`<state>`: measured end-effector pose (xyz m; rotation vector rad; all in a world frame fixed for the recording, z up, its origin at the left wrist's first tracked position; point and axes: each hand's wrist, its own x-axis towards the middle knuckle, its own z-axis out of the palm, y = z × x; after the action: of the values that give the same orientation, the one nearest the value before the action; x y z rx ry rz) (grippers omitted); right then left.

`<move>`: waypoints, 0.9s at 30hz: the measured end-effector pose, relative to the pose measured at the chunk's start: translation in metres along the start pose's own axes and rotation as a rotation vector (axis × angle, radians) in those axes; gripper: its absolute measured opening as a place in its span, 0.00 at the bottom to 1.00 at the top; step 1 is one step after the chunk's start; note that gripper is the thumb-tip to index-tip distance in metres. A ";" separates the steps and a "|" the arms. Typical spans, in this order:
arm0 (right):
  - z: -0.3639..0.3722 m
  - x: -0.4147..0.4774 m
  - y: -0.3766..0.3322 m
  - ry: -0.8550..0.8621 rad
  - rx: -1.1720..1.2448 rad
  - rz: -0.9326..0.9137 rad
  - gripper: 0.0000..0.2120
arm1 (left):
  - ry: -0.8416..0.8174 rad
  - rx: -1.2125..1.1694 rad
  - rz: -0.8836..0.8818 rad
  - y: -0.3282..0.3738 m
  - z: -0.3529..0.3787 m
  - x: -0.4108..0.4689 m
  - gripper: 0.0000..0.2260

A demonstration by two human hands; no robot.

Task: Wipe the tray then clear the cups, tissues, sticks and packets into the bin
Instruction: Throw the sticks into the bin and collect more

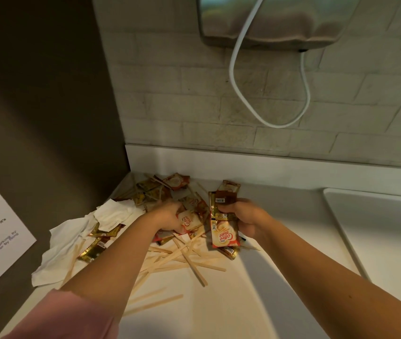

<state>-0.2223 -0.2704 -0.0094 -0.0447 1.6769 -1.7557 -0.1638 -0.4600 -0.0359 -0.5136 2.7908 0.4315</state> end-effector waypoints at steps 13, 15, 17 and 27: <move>-0.005 0.000 -0.009 -0.081 0.307 -0.127 0.05 | 0.290 -0.493 0.021 0.023 -0.038 -0.007 0.20; -0.002 0.001 -0.010 -0.089 0.386 -0.147 0.06 | 0.366 -0.530 0.063 0.033 -0.045 -0.009 0.14; 0.002 0.002 -0.011 -0.089 0.404 -0.165 0.08 | 0.417 -0.594 0.092 0.043 -0.048 -0.012 0.10; -0.001 0.007 -0.006 -0.036 0.256 -0.116 0.13 | 0.212 -0.921 0.093 0.062 -0.026 -0.004 0.12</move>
<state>-0.2310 -0.2733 -0.0079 -0.0579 1.4378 -2.0317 -0.1888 -0.4124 0.0043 -0.6208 2.6604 1.7939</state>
